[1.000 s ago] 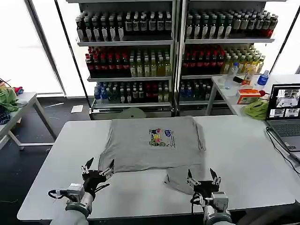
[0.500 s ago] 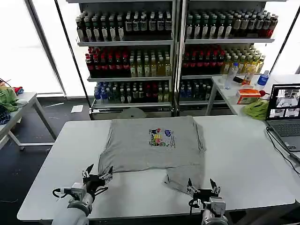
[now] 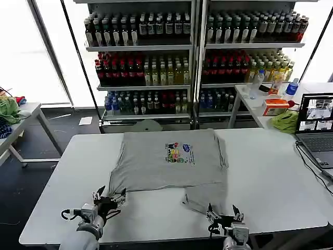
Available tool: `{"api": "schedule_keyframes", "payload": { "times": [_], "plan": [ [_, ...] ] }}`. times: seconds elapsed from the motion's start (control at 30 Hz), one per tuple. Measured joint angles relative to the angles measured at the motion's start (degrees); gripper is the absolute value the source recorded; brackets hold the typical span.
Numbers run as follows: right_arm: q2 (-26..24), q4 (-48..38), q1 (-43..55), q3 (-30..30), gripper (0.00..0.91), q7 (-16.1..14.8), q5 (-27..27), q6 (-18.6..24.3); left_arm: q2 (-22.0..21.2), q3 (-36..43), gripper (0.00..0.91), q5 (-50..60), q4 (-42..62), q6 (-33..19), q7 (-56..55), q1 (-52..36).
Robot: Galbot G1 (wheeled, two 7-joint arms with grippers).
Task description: Fold and organize the clothes.
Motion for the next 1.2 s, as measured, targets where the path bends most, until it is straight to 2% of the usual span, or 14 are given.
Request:
{"api": "schedule_keyframes", "payload": {
  "times": [0.07, 0.13, 0.17, 0.23, 0.27, 0.3, 0.33, 0.37, 0.43, 0.5, 0.6, 1.2],
  "plan": [
    [0.11, -0.2, -0.06, -0.03, 0.907, 0.01, -0.02, 0.07, 0.01, 0.0, 0.907, -0.19, 0.36, 0.06, 0.01, -0.23],
    [0.21, -0.47, -0.1, -0.11, 0.907, 0.01, -0.09, 0.22, 0.0, -0.01, 0.856, -0.48, 0.68, 0.19, 0.0, -0.44],
    [0.24, -0.59, -0.11, -0.16, 0.907, -0.01, -0.14, 0.3, 0.0, -0.03, 0.705, -0.59, 0.75, 0.25, -0.04, -0.51],
    [0.35, -0.89, -0.12, -0.35, 0.846, -0.07, -0.33, 0.52, 0.1, -0.02, 0.615, -0.98, 0.79, 0.38, -0.06, -0.54],
    [0.43, -1.01, -0.12, -0.42, 0.584, -0.12, -0.42, 0.61, 0.17, 0.0, 0.564, -1.15, 0.82, 0.43, -0.06, -0.52],
    [0.52, -1.15, -0.1, -0.45, 0.242, -0.17, -0.53, 0.74, 0.23, 0.04, 0.484, -1.37, 0.85, 0.46, -0.07, -0.47],
    [0.61, -1.31, -0.05, -0.45, 0.101, -0.17, -0.6, 0.83, 0.26, 0.09, 0.443, -1.54, 0.92, 0.49, -0.07, -0.44],
    [0.7, -1.5, 0.02, -0.44, 0.0, -0.18, -0.61, 0.89, 0.27, 0.13, 0.333, -1.69, 1.0, 0.51, -0.07, -0.42],
    [0.79, -1.82, 0.06, -0.44, 0.0, -0.27, -0.62, 1.03, 0.28, 0.22, 0.262, -2.02, 1.11, 0.58, -0.08, -0.41],
    [0.77, -1.99, 0.03, -0.49, 0.0, -0.35, -0.69, 1.16, 0.29, 0.33, 0.04, -2.24, 1.13, 0.63, -0.09, -0.38],
    [0.77, -2.28, 0.0, -0.55, 0.0, -0.6, -0.81, 1.44, 0.49, 0.66, 0.01, -2.35, 1.08, 0.7, -0.11, -0.23],
    [1.31, -3.0, -0.18, -0.66, 0.0, 0.05, -0.92, 2.22, 0.35, 1.38, 0.01, -2.7, 0.16, 1.53, -0.15, 0.67]
  ]
}}
